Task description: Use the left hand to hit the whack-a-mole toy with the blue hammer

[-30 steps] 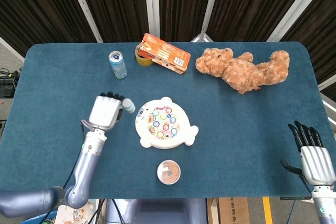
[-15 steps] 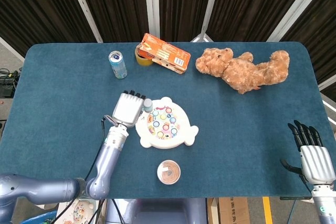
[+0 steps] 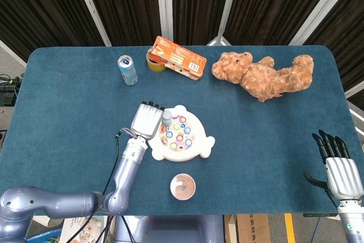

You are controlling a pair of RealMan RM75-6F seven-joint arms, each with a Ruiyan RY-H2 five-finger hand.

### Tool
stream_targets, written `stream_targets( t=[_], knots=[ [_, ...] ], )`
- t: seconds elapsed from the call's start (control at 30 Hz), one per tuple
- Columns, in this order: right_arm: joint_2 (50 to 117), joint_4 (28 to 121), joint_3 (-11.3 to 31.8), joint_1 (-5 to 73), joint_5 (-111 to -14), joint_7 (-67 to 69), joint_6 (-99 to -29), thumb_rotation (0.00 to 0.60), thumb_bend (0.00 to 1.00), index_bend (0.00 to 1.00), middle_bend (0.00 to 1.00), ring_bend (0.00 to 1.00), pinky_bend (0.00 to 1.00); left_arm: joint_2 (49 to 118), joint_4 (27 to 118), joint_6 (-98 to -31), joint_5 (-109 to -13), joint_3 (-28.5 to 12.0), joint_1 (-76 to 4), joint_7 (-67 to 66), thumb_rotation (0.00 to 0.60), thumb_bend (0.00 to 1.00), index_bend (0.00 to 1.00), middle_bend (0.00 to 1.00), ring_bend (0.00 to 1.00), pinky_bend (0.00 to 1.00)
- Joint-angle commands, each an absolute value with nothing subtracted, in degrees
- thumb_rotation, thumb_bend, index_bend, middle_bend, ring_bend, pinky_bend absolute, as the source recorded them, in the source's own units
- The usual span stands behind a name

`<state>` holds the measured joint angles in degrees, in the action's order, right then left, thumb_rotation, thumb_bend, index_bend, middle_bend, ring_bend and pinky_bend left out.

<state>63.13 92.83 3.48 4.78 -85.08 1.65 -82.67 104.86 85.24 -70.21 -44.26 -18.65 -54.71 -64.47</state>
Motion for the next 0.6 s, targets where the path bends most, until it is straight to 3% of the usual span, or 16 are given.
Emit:
stream_targets(
  t=[0.03,0.6],
  knots=[
    [63.12,92.87,3.47,4.77,-85.02,1.68,-82.63,0.6,0.19,0.0,0.0,0.0,0.0,105.34,84.43,-69.98,-44.04,-18.28,-55.09,-64.26,0.6,0.62,0.66,0.49,0.38,0.5],
    [62.91,93.33,3.54,4.8,-84.44,1.93,-82.25,0.6,0.19,0.0,0.0,0.0,0.0,104.73,84.77,-71.0,-45.02,-17.38,-55.58,-61.78,0.6,0.62,0.66,0.49,0.38,0.5]
  ],
)
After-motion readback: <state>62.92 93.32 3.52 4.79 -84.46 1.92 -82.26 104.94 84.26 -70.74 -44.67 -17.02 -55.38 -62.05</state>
